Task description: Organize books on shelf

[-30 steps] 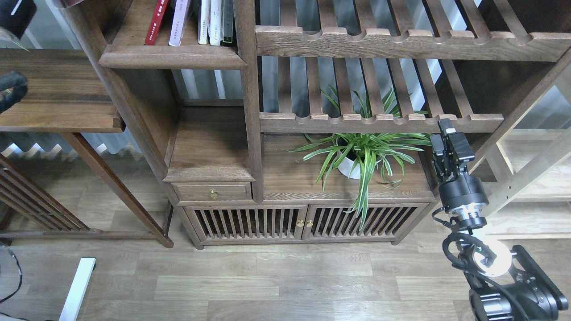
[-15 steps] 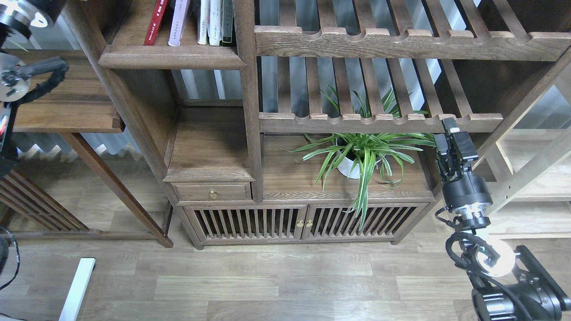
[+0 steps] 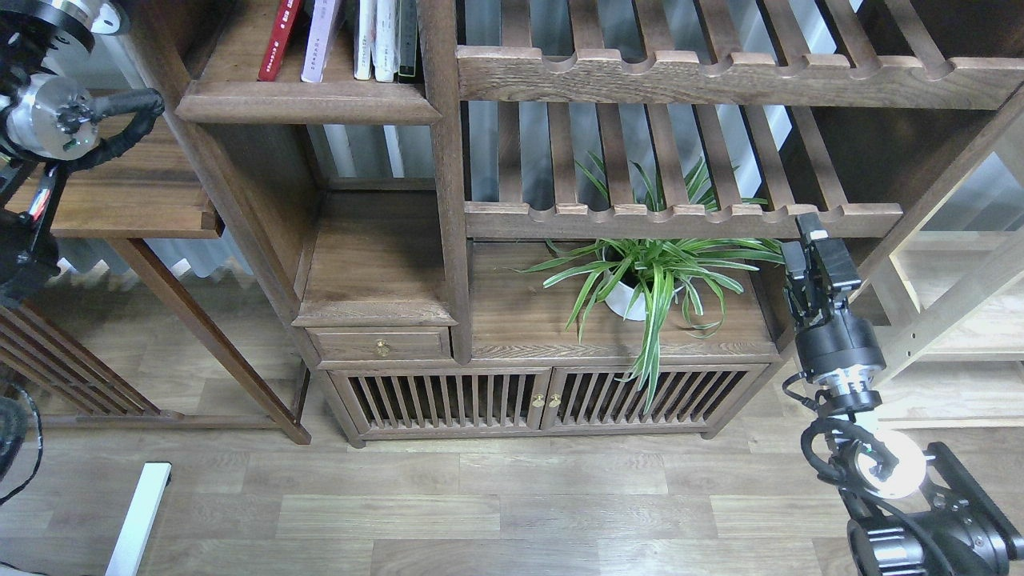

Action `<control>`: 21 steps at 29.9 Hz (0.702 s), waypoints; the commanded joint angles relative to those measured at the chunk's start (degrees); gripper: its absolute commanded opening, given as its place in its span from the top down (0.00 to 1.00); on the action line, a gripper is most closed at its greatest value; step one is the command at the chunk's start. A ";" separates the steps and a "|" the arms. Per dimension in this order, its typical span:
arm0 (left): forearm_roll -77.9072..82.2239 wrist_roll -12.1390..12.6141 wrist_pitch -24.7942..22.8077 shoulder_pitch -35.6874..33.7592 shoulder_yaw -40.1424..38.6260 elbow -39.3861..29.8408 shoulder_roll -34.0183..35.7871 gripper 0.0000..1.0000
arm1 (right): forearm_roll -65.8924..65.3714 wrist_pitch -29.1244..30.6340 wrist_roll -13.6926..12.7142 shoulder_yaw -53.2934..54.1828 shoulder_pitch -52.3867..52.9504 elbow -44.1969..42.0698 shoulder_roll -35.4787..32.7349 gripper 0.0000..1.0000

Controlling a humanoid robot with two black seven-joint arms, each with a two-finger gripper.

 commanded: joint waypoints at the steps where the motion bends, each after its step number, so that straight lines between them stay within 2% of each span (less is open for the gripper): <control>1: 0.00 -0.36 1.42 -0.84 0.93 0.78 -0.40 0.96 | 0.00 0.00 0.04 0.11 -0.10 0.00 0.01 0.30; 12: -0.09 -1.68 2.13 -5.76 4.27 6.84 -4.09 0.95 | 0.09 0.00 0.04 0.20 -0.10 0.00 0.01 0.30; 21: -0.09 -2.21 2.83 -6.38 5.41 8.42 -4.35 0.94 | 0.09 0.00 0.04 0.20 -0.02 0.00 0.01 0.30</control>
